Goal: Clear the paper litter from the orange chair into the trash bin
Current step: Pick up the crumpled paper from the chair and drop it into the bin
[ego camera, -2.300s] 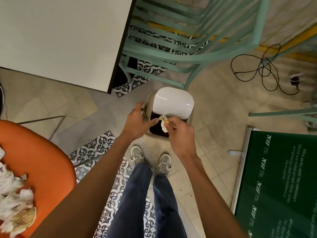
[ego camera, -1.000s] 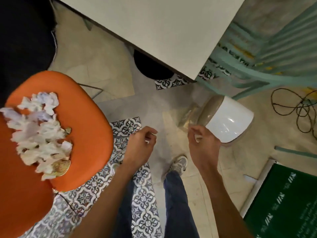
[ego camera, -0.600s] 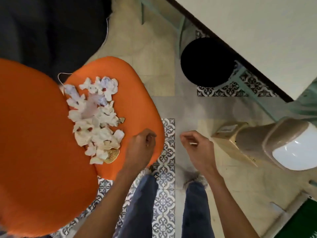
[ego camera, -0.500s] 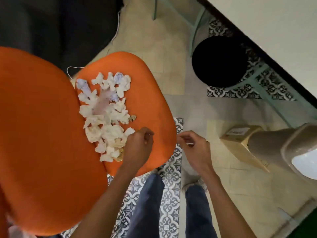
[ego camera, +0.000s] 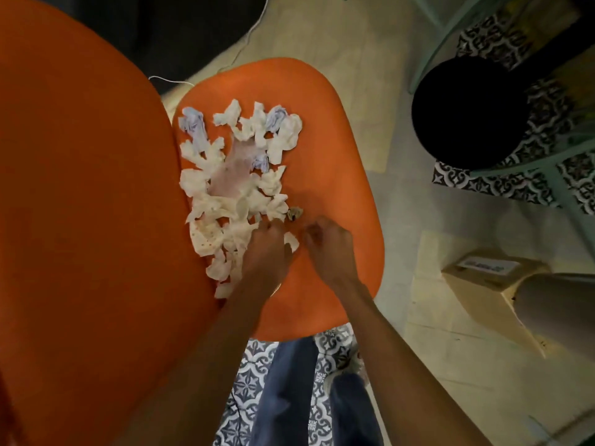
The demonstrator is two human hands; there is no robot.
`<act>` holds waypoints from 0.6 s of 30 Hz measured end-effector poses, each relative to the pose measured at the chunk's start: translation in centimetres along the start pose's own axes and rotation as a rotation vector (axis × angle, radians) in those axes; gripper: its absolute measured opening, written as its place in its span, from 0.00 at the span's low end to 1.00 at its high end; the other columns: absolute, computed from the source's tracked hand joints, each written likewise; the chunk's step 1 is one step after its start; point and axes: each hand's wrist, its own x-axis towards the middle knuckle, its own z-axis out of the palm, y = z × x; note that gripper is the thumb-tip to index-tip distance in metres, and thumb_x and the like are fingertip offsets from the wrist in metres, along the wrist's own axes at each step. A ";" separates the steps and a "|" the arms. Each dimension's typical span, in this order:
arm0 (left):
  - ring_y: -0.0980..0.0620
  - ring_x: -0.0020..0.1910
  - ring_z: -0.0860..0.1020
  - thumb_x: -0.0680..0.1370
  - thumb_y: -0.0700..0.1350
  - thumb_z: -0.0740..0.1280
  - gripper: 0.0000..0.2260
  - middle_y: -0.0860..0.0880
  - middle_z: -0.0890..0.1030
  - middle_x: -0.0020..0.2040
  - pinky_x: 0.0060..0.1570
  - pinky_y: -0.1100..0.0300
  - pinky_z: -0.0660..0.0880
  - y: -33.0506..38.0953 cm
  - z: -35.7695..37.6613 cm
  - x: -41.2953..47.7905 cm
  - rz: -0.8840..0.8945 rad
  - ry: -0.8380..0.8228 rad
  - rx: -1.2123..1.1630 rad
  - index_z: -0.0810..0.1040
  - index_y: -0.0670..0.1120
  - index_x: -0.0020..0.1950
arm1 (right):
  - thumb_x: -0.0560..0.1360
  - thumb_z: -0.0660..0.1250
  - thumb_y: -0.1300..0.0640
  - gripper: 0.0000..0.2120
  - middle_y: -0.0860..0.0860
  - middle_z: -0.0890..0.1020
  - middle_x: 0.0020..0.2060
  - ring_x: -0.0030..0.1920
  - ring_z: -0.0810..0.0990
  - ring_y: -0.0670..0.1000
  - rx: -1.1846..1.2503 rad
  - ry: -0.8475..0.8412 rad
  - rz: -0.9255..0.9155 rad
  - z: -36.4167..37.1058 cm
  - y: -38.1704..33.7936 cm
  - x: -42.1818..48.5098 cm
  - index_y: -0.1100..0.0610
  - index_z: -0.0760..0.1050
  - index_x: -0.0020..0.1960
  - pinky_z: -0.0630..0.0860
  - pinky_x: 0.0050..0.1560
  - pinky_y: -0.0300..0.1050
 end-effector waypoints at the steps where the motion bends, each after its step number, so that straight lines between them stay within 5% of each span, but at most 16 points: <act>1: 0.37 0.62 0.77 0.78 0.43 0.72 0.19 0.39 0.76 0.65 0.58 0.43 0.78 0.0 0.6 0.4 0.027 -0.021 0.038 0.75 0.42 0.68 | 0.80 0.69 0.61 0.12 0.47 0.86 0.55 0.52 0.85 0.48 -0.053 -0.008 -0.017 0.3 -0.2 0.8 0.48 0.83 0.59 0.83 0.55 0.52; 4: 0.35 0.67 0.74 0.77 0.47 0.74 0.26 0.38 0.75 0.66 0.61 0.42 0.78 -0.3 2.1 1.6 0.064 -0.054 0.105 0.72 0.42 0.72 | 0.80 0.68 0.58 0.14 0.49 0.81 0.62 0.60 0.82 0.53 -0.238 -0.052 -0.070 0.4 -1.0 2.9 0.47 0.81 0.64 0.82 0.55 0.53; 7: 0.37 0.71 0.72 0.80 0.48 0.70 0.22 0.39 0.79 0.65 0.66 0.45 0.75 -1.1 2.8 3.0 0.069 -0.058 0.183 0.73 0.43 0.72 | 0.80 0.69 0.60 0.18 0.51 0.77 0.71 0.68 0.77 0.55 -0.386 -0.115 -0.142 0.6 -1.4 4.7 0.50 0.80 0.69 0.80 0.61 0.52; 11: 0.39 0.63 0.76 0.82 0.45 0.67 0.09 0.41 0.84 0.55 0.59 0.46 0.76 -1.5 1.8 3.7 0.093 -0.016 0.188 0.81 0.43 0.59 | 0.81 0.67 0.53 0.10 0.42 0.81 0.60 0.54 0.80 0.39 -0.596 -0.217 -0.356 1.2 -1.3 6.2 0.44 0.81 0.60 0.78 0.57 0.47; 14: 0.42 0.53 0.80 0.78 0.48 0.71 0.09 0.44 0.85 0.51 0.54 0.50 0.76 -1.4 0.3 3.8 0.114 0.027 0.225 0.81 0.45 0.56 | 0.81 0.66 0.55 0.09 0.45 0.79 0.64 0.62 0.77 0.53 -0.583 -0.271 -0.312 1.7 -1.5 6.3 0.45 0.81 0.58 0.78 0.55 0.53; 18: 0.43 0.56 0.77 0.79 0.45 0.71 0.11 0.43 0.82 0.56 0.54 0.50 0.75 -1.1 -1.0 3.1 0.108 0.127 0.124 0.79 0.44 0.60 | 0.83 0.65 0.64 0.16 0.54 0.75 0.68 0.70 0.70 0.61 -0.633 -0.298 -0.265 2.5 -0.2 5.9 0.55 0.78 0.69 0.71 0.65 0.50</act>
